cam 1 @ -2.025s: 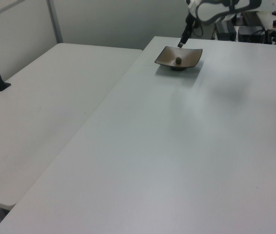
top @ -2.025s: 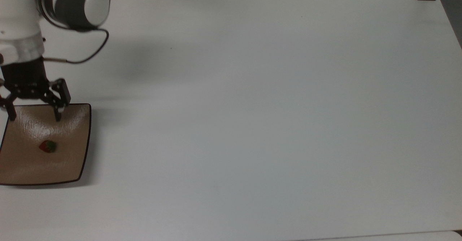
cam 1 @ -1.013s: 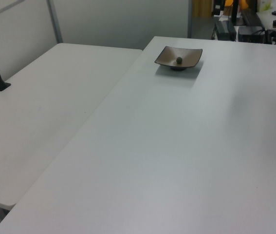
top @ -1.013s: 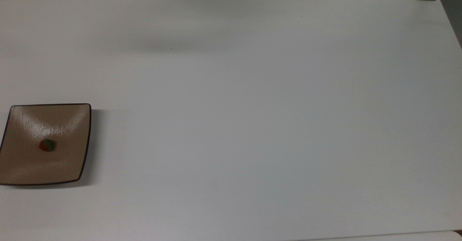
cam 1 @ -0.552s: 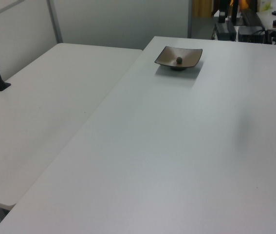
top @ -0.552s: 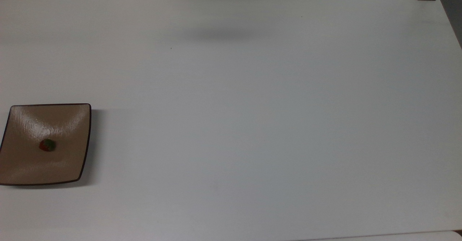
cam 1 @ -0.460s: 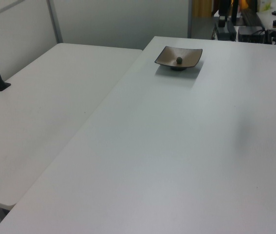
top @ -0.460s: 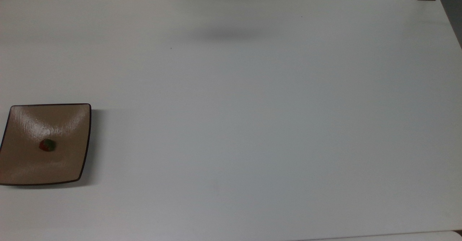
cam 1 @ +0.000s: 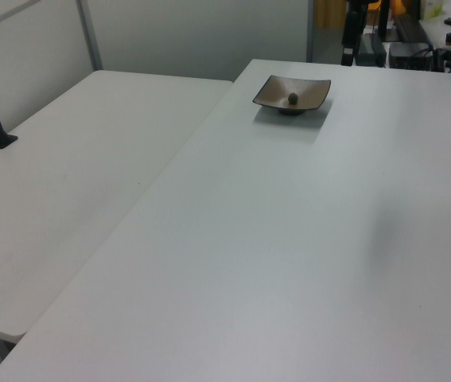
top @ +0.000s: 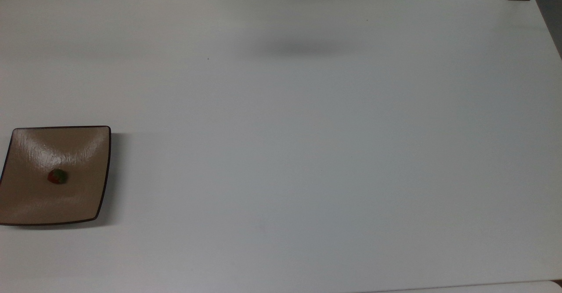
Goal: Strawberries on a ceramic plate
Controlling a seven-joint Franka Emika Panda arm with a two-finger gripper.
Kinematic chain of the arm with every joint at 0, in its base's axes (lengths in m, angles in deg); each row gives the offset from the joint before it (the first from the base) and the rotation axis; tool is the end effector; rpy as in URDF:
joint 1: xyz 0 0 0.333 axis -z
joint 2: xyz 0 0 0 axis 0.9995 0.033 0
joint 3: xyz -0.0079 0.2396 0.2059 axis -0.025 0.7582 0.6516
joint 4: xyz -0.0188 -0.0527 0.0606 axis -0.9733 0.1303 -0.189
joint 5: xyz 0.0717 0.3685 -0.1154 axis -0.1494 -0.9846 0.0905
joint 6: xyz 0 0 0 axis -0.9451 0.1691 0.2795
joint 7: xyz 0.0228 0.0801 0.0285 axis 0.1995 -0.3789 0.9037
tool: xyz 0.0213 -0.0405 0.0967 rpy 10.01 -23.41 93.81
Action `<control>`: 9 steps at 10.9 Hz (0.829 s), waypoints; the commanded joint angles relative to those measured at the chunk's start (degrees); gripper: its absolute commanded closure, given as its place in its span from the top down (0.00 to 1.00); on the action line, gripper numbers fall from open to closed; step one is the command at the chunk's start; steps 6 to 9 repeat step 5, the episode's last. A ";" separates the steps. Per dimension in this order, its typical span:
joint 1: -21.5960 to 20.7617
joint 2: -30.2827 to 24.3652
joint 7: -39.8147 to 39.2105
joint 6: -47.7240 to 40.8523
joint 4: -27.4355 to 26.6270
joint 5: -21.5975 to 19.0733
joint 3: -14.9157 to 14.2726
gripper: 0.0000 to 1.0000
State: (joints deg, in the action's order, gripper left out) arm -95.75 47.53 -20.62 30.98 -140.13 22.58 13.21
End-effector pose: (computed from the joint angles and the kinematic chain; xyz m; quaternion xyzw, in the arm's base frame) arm 0.5500 0.0697 0.6245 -0.9961 -0.0685 -0.0364 0.0424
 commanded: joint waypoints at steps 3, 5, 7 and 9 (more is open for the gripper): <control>-0.63 1.01 0.87 1.74 1.42 0.61 -1.59 1.00; 0.16 0.66 0.87 1.65 1.42 0.52 -1.68 1.00; 0.16 0.66 0.87 1.65 1.42 0.52 -1.68 1.00; 0.16 0.66 0.87 1.65 1.42 0.52 -1.68 1.00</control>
